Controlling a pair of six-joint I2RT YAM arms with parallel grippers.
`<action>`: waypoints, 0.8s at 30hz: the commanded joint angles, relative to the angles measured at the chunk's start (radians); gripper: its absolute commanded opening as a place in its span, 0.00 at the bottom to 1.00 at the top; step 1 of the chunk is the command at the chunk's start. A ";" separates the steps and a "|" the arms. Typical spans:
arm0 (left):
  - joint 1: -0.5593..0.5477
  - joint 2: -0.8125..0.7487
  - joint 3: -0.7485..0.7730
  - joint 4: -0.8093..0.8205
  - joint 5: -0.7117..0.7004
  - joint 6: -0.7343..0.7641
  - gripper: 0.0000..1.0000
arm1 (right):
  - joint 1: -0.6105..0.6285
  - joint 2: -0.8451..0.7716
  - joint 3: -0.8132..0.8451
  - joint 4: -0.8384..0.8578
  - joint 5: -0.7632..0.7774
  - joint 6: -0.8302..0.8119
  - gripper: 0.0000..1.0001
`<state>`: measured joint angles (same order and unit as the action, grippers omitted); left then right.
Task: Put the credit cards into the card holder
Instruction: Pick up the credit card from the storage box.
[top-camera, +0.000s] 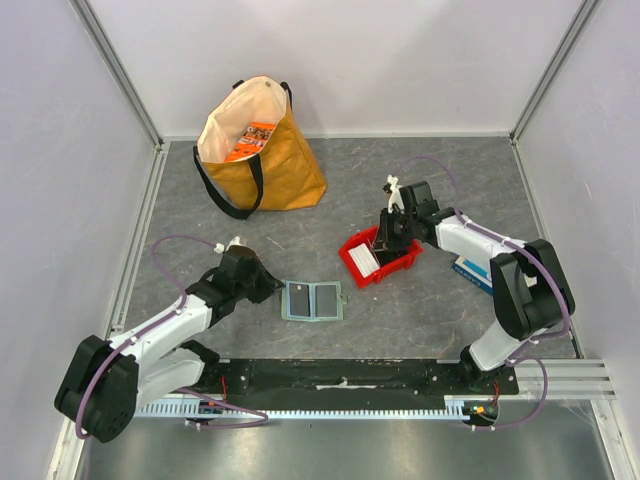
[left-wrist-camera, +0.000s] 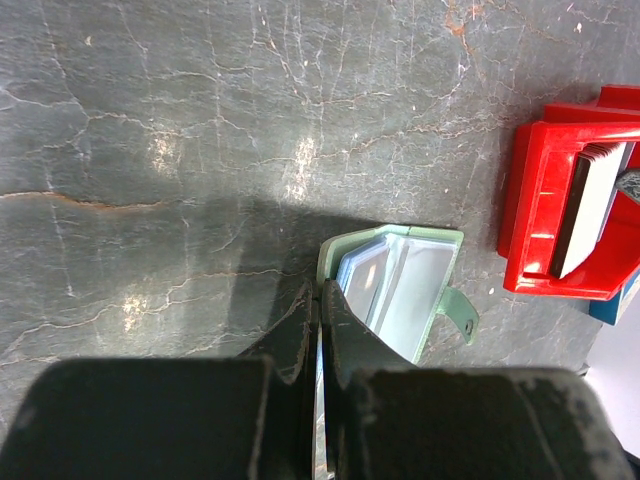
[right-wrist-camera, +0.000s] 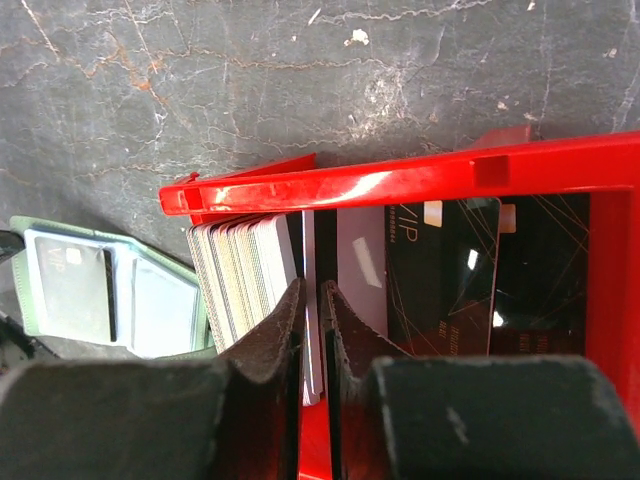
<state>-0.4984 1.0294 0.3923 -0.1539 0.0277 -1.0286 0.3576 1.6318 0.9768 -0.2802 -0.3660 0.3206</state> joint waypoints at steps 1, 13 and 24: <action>0.008 0.005 0.000 0.037 0.006 -0.005 0.02 | 0.049 0.036 0.039 -0.063 0.174 -0.046 0.15; 0.009 -0.009 -0.004 0.028 -0.003 -0.008 0.02 | 0.098 0.010 0.063 -0.108 0.395 -0.041 0.09; 0.009 0.001 -0.001 0.040 0.009 -0.007 0.02 | 0.124 0.026 0.091 -0.165 0.484 -0.055 0.10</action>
<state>-0.4946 1.0313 0.3908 -0.1532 0.0288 -1.0286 0.4644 1.6375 1.0370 -0.3779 0.0486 0.2874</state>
